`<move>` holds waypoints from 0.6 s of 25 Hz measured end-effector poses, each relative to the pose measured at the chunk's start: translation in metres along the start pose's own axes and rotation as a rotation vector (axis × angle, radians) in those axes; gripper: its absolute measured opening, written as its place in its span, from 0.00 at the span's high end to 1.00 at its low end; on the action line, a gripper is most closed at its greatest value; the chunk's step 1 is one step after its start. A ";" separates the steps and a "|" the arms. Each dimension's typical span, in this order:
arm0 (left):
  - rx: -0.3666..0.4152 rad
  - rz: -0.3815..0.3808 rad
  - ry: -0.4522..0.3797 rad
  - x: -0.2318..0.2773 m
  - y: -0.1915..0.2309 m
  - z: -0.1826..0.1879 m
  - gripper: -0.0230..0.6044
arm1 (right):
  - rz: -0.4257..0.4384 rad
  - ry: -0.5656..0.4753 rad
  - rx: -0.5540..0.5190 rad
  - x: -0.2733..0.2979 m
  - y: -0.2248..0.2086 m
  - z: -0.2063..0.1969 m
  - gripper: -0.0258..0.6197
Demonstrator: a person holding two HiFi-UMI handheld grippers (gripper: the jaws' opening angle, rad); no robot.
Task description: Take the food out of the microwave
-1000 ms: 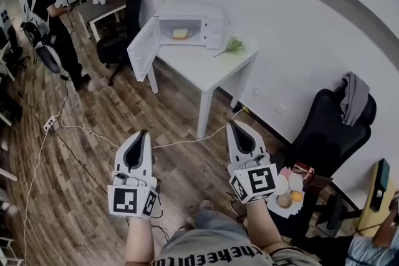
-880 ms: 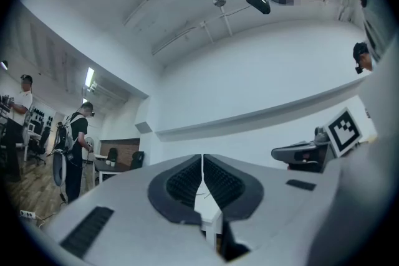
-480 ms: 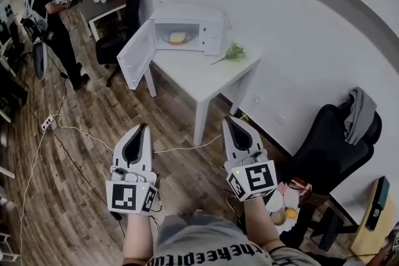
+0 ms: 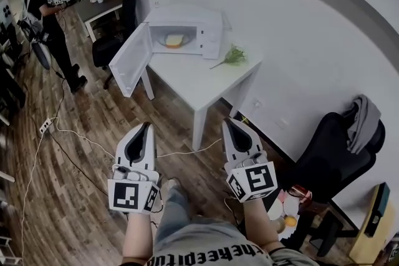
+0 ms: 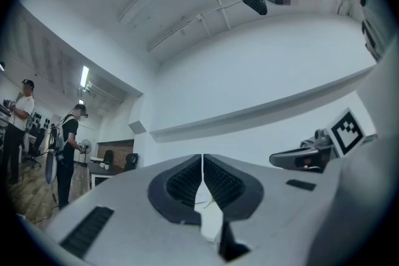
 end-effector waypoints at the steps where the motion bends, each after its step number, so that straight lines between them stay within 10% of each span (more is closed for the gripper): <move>1: -0.003 -0.002 0.000 0.007 0.004 -0.002 0.94 | -0.003 0.001 -0.002 0.006 -0.003 -0.002 0.95; 15: -0.018 -0.052 -0.001 0.130 0.095 -0.009 0.95 | -0.042 -0.003 0.002 0.151 -0.027 -0.014 0.95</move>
Point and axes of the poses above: the fingertips, and each gripper's own axes: x forward along the fingers, y to its left, z out of its top, the point moved 4 cm from there along -x, backward along the fingers, and after that the axes turned 13 degrees about -x, right-handed, at the moved point
